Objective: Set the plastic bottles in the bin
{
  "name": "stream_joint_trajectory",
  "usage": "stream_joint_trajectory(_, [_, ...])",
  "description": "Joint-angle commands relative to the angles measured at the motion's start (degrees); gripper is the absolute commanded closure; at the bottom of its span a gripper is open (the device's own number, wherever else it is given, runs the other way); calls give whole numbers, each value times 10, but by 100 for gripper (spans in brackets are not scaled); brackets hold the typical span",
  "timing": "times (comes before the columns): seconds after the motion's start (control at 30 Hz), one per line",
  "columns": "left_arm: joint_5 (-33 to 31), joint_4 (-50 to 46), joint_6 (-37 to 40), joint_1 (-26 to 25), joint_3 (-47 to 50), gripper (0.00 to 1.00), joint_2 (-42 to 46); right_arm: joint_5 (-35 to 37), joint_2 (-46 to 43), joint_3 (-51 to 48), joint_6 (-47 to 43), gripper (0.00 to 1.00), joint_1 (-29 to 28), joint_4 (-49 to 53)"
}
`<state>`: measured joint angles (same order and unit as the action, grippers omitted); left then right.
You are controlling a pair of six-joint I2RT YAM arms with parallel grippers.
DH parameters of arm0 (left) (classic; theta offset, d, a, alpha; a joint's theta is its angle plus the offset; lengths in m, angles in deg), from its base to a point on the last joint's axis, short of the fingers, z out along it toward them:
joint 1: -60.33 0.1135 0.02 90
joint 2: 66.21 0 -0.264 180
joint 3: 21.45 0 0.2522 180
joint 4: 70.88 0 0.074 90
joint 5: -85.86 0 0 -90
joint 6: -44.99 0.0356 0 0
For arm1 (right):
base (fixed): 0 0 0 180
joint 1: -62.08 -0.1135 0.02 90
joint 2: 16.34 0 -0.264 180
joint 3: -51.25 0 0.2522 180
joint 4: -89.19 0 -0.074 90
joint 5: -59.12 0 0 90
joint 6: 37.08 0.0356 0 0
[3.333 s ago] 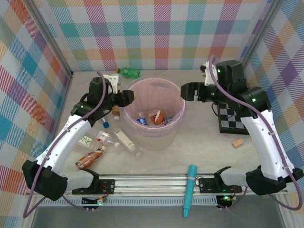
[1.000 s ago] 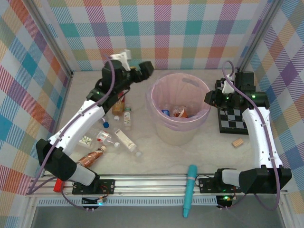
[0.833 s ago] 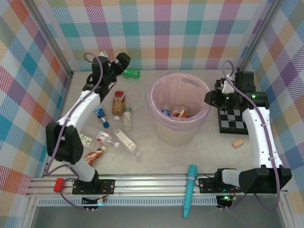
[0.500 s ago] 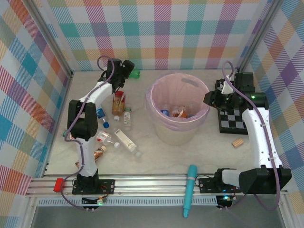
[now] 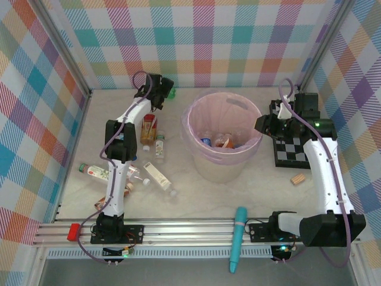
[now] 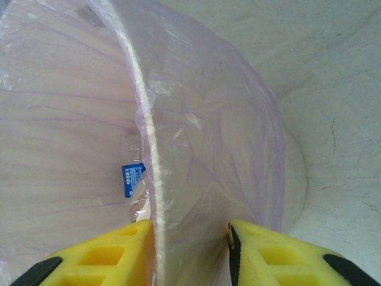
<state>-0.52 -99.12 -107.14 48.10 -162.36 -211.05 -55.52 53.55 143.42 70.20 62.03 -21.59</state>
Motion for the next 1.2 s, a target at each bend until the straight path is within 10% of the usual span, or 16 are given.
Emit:
stream_joint_trajectory(0.0, [7, -38, -18, -2, -42, 0, -20, -11, -17, -6, -10, 63, -3, 26])
stream_joint_trajectory(0.67, [-32, -25, -154, 0, -107, 7, -117, 7, -23, -5, -16, 63, -2, 38])
stream_joint_trajectory(1.17, [-30, -36, -168, -1, -100, 41, -108, 14, -30, 0, -19, 63, -2, 47])
